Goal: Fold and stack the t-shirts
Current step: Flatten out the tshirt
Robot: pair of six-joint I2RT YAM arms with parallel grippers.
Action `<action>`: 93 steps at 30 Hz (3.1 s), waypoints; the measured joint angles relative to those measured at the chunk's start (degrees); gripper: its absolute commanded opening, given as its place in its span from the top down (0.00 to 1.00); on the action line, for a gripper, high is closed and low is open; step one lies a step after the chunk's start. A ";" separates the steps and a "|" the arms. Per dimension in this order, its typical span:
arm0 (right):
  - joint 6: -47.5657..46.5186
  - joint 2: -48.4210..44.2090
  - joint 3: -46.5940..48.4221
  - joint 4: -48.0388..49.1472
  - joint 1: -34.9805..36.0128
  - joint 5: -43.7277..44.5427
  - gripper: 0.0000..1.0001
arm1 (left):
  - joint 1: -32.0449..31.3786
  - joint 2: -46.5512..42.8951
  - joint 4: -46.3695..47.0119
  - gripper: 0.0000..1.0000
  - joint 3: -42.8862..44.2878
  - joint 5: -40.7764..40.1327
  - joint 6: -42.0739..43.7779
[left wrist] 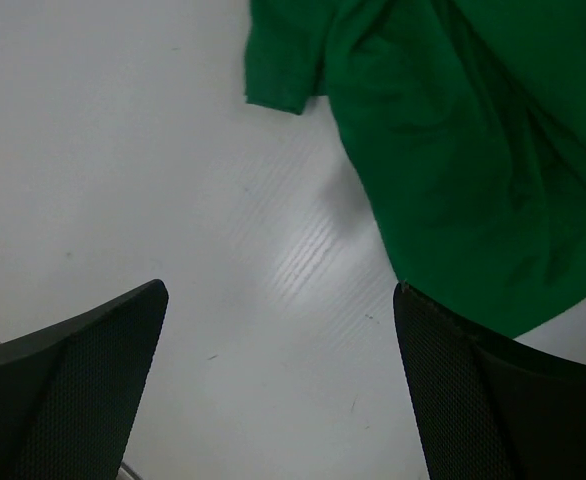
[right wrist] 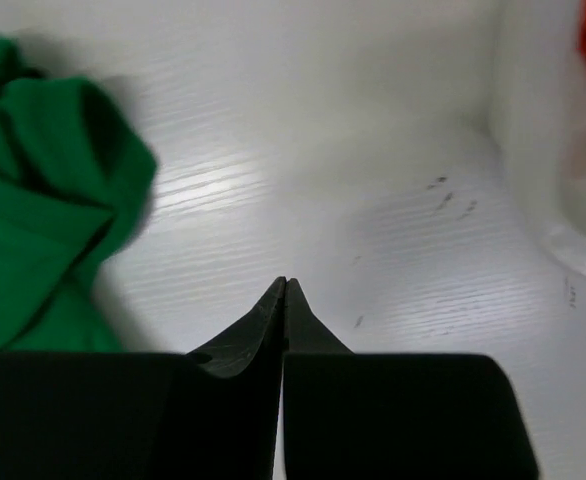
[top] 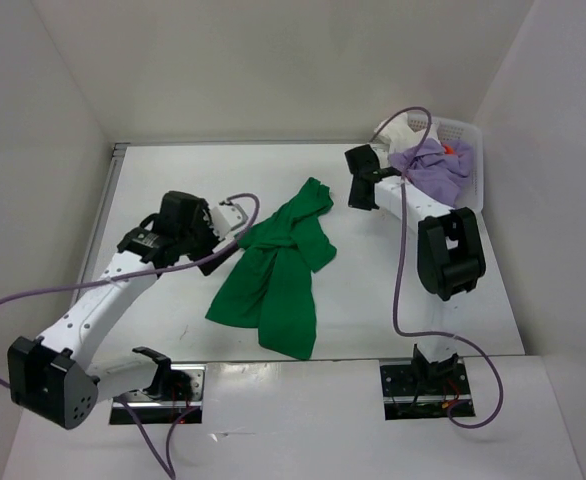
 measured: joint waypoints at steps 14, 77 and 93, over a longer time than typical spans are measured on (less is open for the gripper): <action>3.10 -2.21 -5.03 -2.67 -9.88 9.31 1.00 | -21.55 11.65 -2.14 0.00 4.24 -1.14 6.93; -7.10 4.55 -6.40 2.43 6.12 -25.55 1.00 | -41.33 27.10 2.75 0.26 2.84 -3.17 15.02; -6.25 -5.40 -6.49 -3.04 2.56 -23.45 1.00 | -50.16 37.40 -2.71 0.24 16.02 4.00 25.16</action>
